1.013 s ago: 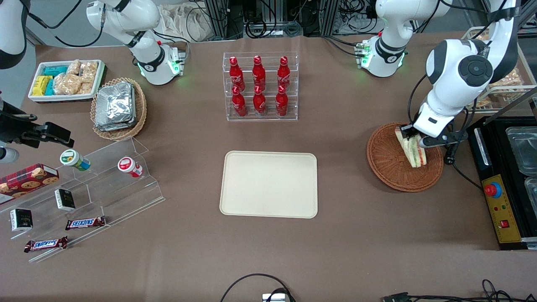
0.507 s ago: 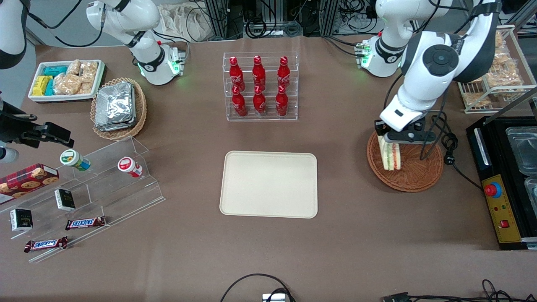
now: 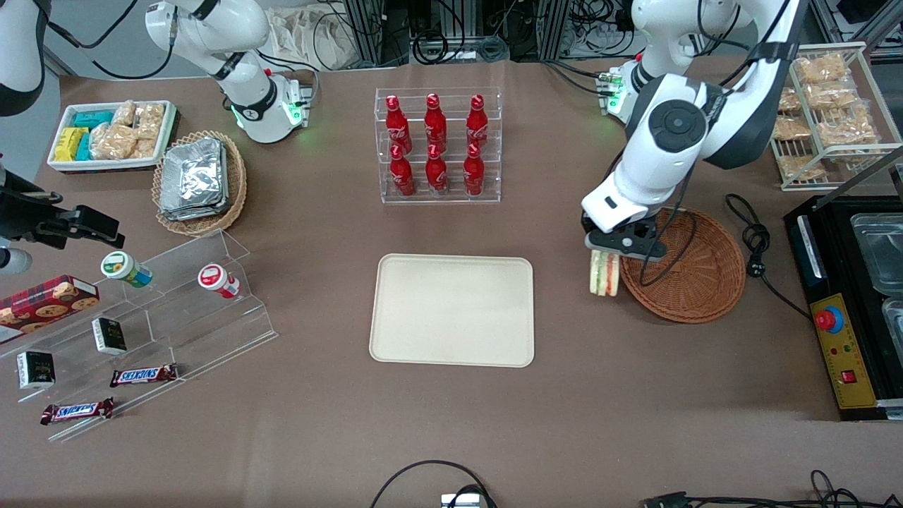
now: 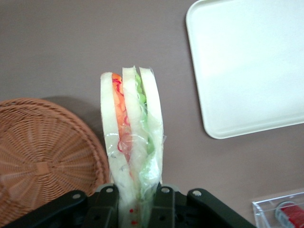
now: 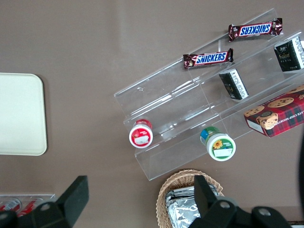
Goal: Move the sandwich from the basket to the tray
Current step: 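Carry the sandwich with the left gripper over the cream tray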
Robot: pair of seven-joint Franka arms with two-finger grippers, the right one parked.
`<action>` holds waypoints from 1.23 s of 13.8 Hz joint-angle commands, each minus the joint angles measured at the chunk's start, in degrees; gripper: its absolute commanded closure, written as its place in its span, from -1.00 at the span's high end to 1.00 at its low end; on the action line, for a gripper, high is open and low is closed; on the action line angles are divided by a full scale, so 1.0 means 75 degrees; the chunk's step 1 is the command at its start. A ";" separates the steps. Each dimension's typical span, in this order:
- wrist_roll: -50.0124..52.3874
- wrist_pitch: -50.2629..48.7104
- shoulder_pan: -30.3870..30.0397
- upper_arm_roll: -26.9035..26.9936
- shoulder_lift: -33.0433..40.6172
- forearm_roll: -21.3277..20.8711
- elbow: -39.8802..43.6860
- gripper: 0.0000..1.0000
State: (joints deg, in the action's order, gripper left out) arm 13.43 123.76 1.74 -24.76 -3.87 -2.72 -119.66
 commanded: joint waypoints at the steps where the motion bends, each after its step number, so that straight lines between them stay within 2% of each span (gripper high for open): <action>1: 0.0306 -0.0119 0.0037 -0.0261 -0.0759 -0.0072 0.0800 -1.00; 7: 0.0996 0.0243 0.0762 -0.0273 -0.1943 -0.0493 0.1459 -1.00; 10: 0.1828 0.0677 0.0939 -0.0273 -0.2657 -0.0902 0.1669 -1.00; 17: 0.3047 0.0701 0.1514 -0.0250 -0.4088 -0.1687 0.2841 -1.00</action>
State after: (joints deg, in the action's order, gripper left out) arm 33.18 129.73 11.69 -26.91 -31.55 -12.69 -102.04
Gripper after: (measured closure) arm 0.802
